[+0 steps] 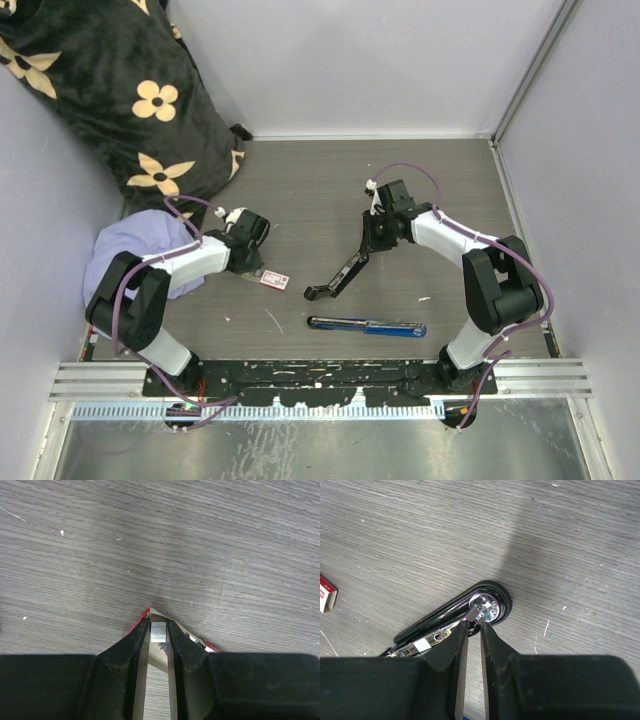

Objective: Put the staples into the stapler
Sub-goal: Pick up the staple from the staple box.

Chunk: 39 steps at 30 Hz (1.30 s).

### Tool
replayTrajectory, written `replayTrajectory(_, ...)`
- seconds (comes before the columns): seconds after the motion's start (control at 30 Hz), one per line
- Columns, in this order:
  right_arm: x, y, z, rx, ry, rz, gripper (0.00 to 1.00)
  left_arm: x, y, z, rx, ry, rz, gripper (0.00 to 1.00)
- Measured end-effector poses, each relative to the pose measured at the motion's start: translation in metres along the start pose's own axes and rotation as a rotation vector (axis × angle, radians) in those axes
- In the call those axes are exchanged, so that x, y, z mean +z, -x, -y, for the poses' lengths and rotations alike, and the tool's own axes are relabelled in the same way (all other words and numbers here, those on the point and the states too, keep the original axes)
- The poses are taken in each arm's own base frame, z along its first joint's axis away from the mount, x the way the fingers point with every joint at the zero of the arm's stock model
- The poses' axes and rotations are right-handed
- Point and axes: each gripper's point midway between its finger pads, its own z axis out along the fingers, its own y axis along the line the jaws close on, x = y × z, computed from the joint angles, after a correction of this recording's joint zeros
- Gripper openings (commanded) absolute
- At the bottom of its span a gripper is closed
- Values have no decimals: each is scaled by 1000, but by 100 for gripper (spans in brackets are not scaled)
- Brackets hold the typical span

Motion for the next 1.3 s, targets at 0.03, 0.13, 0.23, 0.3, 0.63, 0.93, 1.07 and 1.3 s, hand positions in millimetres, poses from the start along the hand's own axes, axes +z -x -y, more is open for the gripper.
replayTrajectory(0.03, 0, 0, 0, 0, 0, 0, 20, 0, 0, 0, 0, 0, 0, 21)
replayTrajectory(0.13, 0, 0, 0, 0, 0, 0, 20, 0, 0, 0, 3, 0, -1, 22)
replayTrajectory(0.23, 0, 0, 0, 0, 0, 0, 20, 1, -1, 0, 8, 0, -4, 22)
replayTrajectory(0.3, 0, 0, 0, 0, 0, 0, 20, 1, -1, 0, 12, 0, -5, 20)
replayTrajectory(0.63, 0, 0, 0, 0, 0, 0, 20, 1, -1, 0, 20, 0, -6, 15)
replayTrajectory(0.93, 0, 0, 0, 0, 0, 0, 20, -13, 9, 1, 35, -17, 11, 14)
replayTrajectory(1.07, 0, 0, 0, 0, 0, 0, 20, -22, 16, 4, 35, -40, 31, 14)
replayTrajectory(1.3, 0, 0, 0, 0, 0, 0, 20, -42, 23, 18, 71, -107, 39, 14)
